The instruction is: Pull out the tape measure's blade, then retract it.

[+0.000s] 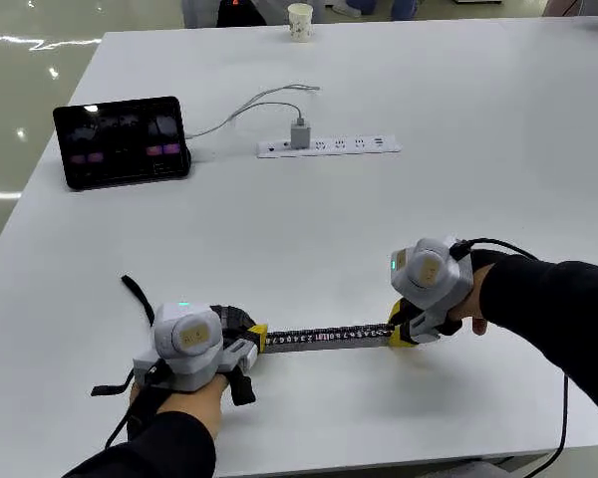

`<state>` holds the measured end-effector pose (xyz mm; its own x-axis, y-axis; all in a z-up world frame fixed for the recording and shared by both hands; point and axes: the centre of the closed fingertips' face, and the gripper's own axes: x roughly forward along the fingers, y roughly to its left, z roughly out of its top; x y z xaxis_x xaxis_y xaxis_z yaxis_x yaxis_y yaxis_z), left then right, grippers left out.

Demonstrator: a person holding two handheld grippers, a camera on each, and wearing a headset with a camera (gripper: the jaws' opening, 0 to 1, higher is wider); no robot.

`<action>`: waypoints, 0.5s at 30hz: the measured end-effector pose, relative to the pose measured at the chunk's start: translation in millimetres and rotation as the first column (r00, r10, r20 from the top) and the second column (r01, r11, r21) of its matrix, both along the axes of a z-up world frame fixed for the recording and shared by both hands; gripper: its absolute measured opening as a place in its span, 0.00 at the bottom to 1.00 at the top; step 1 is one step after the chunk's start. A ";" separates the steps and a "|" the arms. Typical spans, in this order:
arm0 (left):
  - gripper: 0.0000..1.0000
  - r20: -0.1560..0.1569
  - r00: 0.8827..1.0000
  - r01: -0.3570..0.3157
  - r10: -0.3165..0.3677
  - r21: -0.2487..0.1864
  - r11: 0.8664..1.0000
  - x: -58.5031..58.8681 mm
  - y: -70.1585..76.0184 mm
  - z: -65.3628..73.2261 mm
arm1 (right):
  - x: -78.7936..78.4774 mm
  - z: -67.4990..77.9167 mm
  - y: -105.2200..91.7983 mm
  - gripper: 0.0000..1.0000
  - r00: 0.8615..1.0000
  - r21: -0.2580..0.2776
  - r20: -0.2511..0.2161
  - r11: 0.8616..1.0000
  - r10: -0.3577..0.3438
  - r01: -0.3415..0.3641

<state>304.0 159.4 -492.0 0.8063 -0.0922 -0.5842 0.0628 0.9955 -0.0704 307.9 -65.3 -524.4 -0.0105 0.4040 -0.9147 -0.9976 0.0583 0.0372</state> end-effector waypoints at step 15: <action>0.62 -0.003 1.000 0.000 0.000 -0.002 1.000 0.0 -0.3 0.0 | 0.3 -0.4 8.2 0.11 1.000 0.010 -0.005 1.000 0.005 -0.005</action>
